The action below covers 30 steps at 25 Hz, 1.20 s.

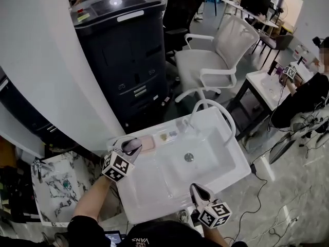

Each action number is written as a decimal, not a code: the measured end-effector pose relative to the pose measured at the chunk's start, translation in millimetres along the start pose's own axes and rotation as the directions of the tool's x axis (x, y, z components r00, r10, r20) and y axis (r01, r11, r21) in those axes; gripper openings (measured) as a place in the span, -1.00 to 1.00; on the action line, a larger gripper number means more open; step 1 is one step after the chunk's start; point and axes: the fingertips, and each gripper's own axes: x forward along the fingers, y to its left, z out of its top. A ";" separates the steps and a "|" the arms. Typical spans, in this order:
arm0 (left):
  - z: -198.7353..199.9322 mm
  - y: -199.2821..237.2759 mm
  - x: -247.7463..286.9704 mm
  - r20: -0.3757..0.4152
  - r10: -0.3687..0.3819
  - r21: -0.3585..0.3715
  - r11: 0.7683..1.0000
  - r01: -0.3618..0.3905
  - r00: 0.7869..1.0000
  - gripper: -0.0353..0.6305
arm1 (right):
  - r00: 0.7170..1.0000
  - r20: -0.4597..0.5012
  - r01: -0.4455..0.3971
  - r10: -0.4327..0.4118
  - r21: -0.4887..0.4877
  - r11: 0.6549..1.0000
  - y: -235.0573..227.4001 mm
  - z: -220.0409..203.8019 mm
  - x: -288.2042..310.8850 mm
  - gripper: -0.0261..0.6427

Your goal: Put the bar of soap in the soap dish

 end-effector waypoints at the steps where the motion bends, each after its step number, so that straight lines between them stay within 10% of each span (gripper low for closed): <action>1: -3.4 0.4 5.2 -0.008 -0.007 -0.001 1.000 0.007 1.000 -0.37 | 1.000 -0.001 0.007 -0.007 0.003 1.000 -0.7 -0.7 -0.2 -0.93; 30: -83.5 -16.2 103.3 -0.227 -0.151 0.023 0.987 0.161 0.962 -0.37 | 0.994 -0.026 0.105 -0.104 0.062 0.993 -9.2 -23.6 -1.9 -0.93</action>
